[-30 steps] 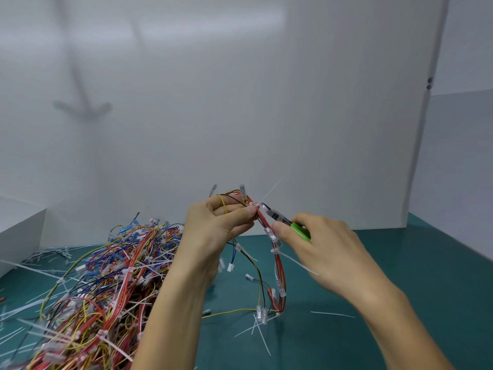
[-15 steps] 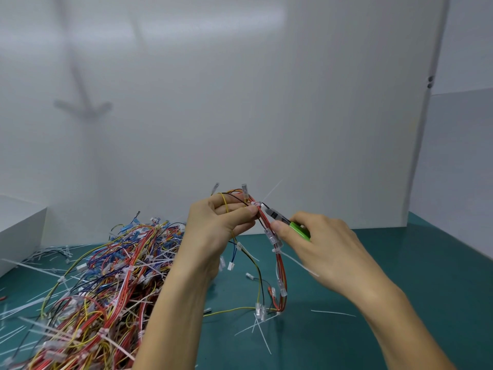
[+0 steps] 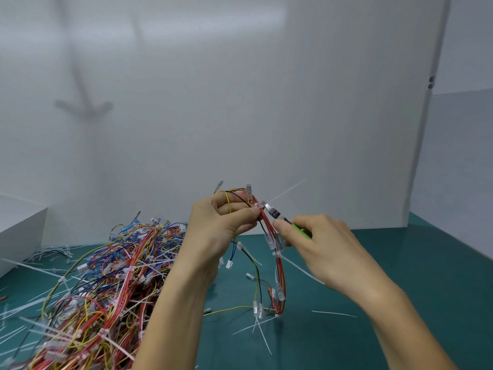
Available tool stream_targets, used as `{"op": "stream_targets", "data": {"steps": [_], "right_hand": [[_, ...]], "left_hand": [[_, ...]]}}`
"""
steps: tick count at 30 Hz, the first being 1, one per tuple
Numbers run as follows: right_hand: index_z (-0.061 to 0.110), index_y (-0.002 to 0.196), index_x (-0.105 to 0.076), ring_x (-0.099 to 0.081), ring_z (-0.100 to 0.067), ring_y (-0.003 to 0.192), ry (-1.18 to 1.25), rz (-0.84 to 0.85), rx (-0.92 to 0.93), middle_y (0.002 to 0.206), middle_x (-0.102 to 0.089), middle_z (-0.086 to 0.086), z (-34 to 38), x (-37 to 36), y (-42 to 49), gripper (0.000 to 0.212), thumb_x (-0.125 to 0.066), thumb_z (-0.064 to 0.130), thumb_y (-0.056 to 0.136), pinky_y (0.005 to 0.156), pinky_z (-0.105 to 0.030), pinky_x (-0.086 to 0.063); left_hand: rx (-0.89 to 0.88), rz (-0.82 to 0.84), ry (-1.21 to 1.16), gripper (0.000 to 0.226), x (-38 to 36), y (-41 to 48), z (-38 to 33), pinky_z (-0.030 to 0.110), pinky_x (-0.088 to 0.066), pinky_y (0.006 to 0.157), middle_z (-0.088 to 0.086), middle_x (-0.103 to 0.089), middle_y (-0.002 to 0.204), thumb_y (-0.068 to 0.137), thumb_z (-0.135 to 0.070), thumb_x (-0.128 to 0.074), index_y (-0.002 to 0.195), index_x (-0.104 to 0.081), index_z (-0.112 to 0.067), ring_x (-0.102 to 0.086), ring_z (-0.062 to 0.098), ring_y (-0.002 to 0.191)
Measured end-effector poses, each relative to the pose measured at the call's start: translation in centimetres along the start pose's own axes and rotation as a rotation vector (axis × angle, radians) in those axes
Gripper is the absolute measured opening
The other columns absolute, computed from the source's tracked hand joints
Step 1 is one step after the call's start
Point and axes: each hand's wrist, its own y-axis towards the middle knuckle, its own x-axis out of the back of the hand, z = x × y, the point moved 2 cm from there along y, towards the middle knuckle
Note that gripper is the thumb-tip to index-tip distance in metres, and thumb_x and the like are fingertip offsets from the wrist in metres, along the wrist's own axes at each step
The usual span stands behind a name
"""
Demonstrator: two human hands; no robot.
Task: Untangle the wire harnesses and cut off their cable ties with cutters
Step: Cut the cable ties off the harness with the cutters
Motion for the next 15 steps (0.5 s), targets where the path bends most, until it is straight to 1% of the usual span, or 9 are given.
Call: {"op": "stream_targets", "data": {"steps": [3, 6, 8, 10, 12, 13, 15], "right_hand": [[0.009, 0.079, -0.064, -0.025, -0.014, 0.048, 0.028, 0.031, -0.003, 0.048, -0.034, 0.003, -0.09, -0.08, 0.08, 0.067, -0.039, 0.071, 0.087, 0.049, -0.032, -0.026], [0.006, 0.077, -0.064, -0.033, -0.013, 0.047, 0.098, 0.070, -0.007, 0.051, -0.047, 0.003, -0.24, -0.26, 0.21, 0.066, -0.041, 0.067, 0.090, 0.050, -0.030, -0.030], [0.005, 0.073, -0.061, -0.040, -0.015, 0.044, 0.251, 0.137, -0.044, 0.050, -0.052, 0.003, -0.31, -0.55, 0.22, 0.064, -0.043, 0.063, 0.093, 0.051, -0.028, -0.039], [0.009, 0.068, -0.062, -0.050, -0.019, 0.044, 0.465, 0.198, -0.125, 0.053, -0.058, 0.000, -0.17, -0.90, 0.20, 0.060, -0.044, 0.059, 0.096, 0.051, -0.034, -0.049], [0.011, 0.070, -0.065, -0.054, -0.019, 0.046, 0.572, 0.172, -0.164, 0.054, -0.061, -0.002, 0.02, -1.01, 0.26, 0.058, -0.045, 0.059, 0.095, 0.053, -0.035, -0.051], [0.013, 0.069, -0.066, -0.053, -0.016, 0.046, 0.570, 0.140, -0.156, 0.053, -0.060, 0.000, 0.02, -0.98, 0.38, 0.057, -0.047, 0.061, 0.094, 0.054, -0.036, -0.050], [0.017, 0.061, -0.063, -0.049, -0.008, 0.044, 0.525, 0.096, -0.112, 0.048, -0.054, 0.007, -0.02, -0.88, 0.43, 0.051, -0.060, 0.060, 0.088, 0.055, -0.032, -0.046]], "left_hand": [[0.004, 0.011, -0.002, 0.021, 0.07, -0.02, 0.01, 0.023, -0.059, 0.068, 0.015, -0.077, 0.088, 0.080, 0.008, -0.072, 0.098, -0.068, -0.002, -0.075, 0.024, 0.080], [0.010, 0.025, -0.011, 0.021, 0.12, -0.01, 0.02, 0.025, -0.060, 0.071, 0.015, -0.077, 0.090, 0.080, 0.007, -0.072, 0.099, -0.068, -0.002, -0.075, 0.024, 0.082], [0.010, 0.031, -0.025, 0.020, 0.09, 0.01, -0.03, 0.025, -0.060, 0.071, 0.015, -0.077, 0.090, 0.080, 0.006, -0.072, 0.099, -0.068, -0.001, -0.074, 0.023, 0.081], [0.017, 0.033, -0.050, 0.021, 0.07, 0.03, -0.07, 0.024, -0.060, 0.071, 0.016, -0.076, 0.091, 0.081, 0.006, -0.072, 0.100, -0.068, 0.000, -0.074, 0.022, 0.081], [0.034, 0.038, -0.071, 0.022, 0.14, 0.06, -0.04, 0.024, -0.060, 0.071, 0.016, -0.076, 0.093, 0.080, 0.005, -0.072, 0.102, -0.067, 0.001, -0.074, 0.022, 0.082], [0.042, 0.044, -0.073, 0.023, 0.19, 0.06, -0.04, 0.024, -0.060, 0.070, 0.016, -0.076, 0.093, 0.080, 0.005, -0.072, 0.102, -0.068, 0.001, -0.075, 0.022, 0.082], [0.054, 0.049, -0.072, 0.022, 0.34, 0.10, -0.01, 0.023, -0.059, 0.069, 0.015, -0.077, 0.091, 0.082, 0.006, -0.070, 0.104, -0.067, 0.003, -0.075, 0.021, 0.081]]}}
